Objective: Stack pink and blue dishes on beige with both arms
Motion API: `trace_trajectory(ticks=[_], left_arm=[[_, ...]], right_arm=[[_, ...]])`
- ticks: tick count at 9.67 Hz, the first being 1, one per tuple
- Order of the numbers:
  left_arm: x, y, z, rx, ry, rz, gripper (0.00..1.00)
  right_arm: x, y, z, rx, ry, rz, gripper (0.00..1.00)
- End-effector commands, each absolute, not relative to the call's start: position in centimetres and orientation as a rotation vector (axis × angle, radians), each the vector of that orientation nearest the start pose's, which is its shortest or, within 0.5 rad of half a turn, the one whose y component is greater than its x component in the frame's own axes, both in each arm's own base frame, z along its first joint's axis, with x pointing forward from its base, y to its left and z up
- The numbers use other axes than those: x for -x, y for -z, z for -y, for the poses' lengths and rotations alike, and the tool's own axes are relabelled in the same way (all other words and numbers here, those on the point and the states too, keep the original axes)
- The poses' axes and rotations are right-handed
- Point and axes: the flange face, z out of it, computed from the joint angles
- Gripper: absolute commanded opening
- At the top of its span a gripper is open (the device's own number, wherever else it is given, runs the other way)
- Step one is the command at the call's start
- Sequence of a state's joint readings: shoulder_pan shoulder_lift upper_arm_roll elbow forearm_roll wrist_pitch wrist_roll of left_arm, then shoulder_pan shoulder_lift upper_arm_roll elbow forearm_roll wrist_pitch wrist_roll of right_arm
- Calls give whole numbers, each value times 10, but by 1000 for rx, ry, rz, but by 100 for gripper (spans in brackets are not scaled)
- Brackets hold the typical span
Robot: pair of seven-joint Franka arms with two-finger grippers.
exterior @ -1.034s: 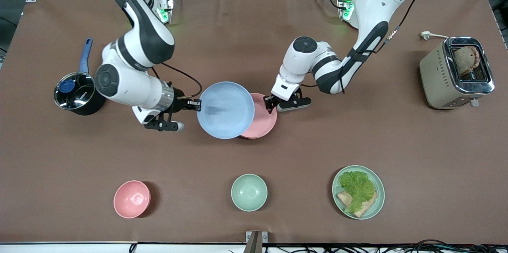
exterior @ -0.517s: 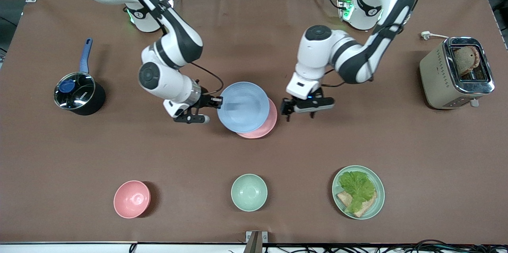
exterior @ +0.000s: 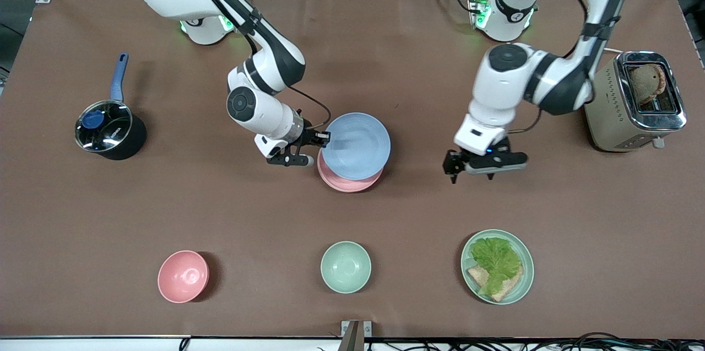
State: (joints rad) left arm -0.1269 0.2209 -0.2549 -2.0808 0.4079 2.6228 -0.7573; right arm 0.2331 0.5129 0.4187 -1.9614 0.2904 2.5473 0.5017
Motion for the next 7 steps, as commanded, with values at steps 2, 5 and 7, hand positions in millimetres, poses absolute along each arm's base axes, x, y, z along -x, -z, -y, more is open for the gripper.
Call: trace_trajectory(ticks=[2, 5, 7], left_arm=[[-577, -417, 176, 3122, 369, -44, 100], [-606, -521, 108, 3101, 186, -227, 100], [-592, -579, 52, 3085, 116, -220, 100]], right_arm=[[-507, -232, -362, 2776, -147, -223, 6], [-511, -237, -358, 2774, -135, -226, 100], [-521, -292, -347, 2781, -68, -205, 100]])
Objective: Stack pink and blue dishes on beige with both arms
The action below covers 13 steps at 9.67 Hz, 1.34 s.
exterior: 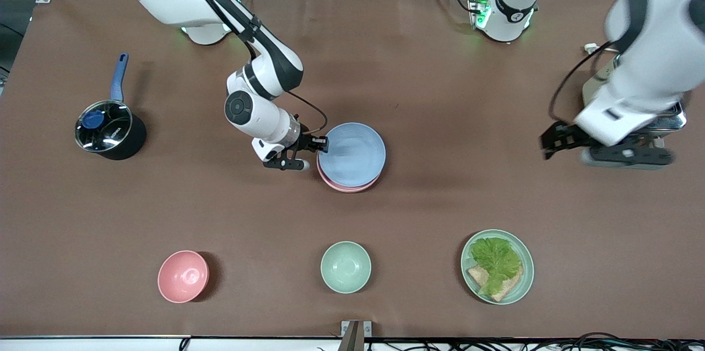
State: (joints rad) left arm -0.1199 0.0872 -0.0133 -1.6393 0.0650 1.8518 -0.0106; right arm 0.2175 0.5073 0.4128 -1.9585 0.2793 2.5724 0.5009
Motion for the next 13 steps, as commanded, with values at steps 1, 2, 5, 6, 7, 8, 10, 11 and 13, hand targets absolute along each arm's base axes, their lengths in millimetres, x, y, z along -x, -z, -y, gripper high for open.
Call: trace_trajectory(ticks=[1, 2, 5, 6, 7, 8, 10, 11, 13], left_arm=[[-571, -609, 25, 3088, 126, -157, 100], [-558, -627, 10, 3113, 152, -129, 100], [-561, -667, -12, 3105, 273, -115, 100], [-562, -672, -11, 3111, 222, -114, 100], [-559, -677, -11, 3119, 134, -114, 100], [-552, -681, -11, 3123, 74, -125, 100], [-532, -688, -27, 3167, 28, -99, 100], [-531, -683, -26, 3181, 13, -100, 100], [-534, -679, -25, 3168, 25, -78, 100]], right_arm=[[-527, -326, -326, 2831, -39, -171, 100], [-534, -363, -298, 2895, -54, -163, 100], [-551, -494, -185, 3052, 5, -321, 100], [-551, -528, -136, 3043, 64, -417, 100], [-554, -550, -87, 3042, 128, -394, 100], [-555, -568, -46, 3057, 107, -345, 100], [-550, -636, 30, 3073, 118, -317, 100], [-549, -647, 59, 3082, 150, -274, 100], [-551, -671, 74, 3115, 203, -208, 100]])
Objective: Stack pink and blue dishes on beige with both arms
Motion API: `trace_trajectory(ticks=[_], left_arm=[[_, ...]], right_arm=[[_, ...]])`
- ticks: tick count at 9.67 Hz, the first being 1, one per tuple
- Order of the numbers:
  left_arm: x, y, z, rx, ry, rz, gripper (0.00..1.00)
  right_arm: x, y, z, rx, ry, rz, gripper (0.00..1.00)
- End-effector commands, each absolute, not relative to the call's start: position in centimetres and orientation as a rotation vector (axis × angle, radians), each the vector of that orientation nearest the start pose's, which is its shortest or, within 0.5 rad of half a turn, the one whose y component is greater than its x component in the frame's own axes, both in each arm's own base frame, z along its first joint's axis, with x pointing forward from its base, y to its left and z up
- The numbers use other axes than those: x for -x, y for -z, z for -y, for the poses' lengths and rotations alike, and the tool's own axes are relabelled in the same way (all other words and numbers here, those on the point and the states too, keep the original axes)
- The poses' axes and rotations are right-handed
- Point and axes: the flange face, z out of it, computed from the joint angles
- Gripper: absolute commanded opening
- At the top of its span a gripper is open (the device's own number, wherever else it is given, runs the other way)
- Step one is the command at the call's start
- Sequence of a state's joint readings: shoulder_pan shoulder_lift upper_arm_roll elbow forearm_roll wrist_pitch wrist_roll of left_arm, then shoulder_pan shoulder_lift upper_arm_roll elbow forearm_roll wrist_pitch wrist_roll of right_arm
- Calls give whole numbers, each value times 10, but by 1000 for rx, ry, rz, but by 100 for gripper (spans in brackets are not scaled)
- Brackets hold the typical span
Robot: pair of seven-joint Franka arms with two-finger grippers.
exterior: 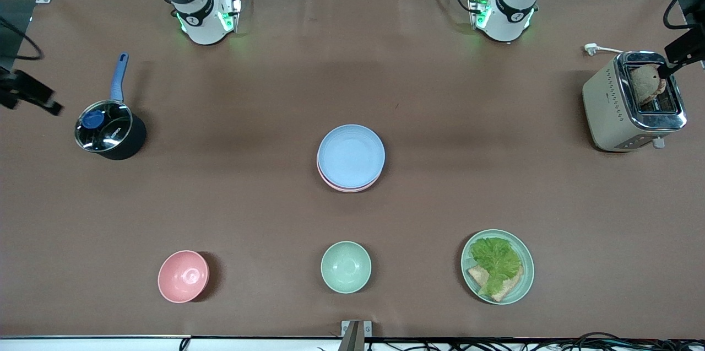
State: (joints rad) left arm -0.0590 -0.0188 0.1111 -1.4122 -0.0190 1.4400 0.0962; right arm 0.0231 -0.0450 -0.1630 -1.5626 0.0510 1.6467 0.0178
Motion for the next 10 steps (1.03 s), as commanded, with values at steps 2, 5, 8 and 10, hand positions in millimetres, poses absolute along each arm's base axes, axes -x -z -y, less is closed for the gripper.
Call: trace_trajectory(ticks=[2, 5, 8, 10], left_arm=[[-535, -677, -23, 3163, 24, -75, 100], [-534, -672, -4, 3145, 2, -5, 100], [-534, -670, 8, 3135, -7, -47, 100], [-535, -669, 7, 3135, -7, -44, 100]], right_arm=[[-544, -669, 53, 3119, 94, -226, 100], [-542, -666, 43, 3112, 50, -302, 100], [-541, -667, 42, 3117, 45, -279, 100], [-540, -671, 49, 3165, -4, -124, 100]])
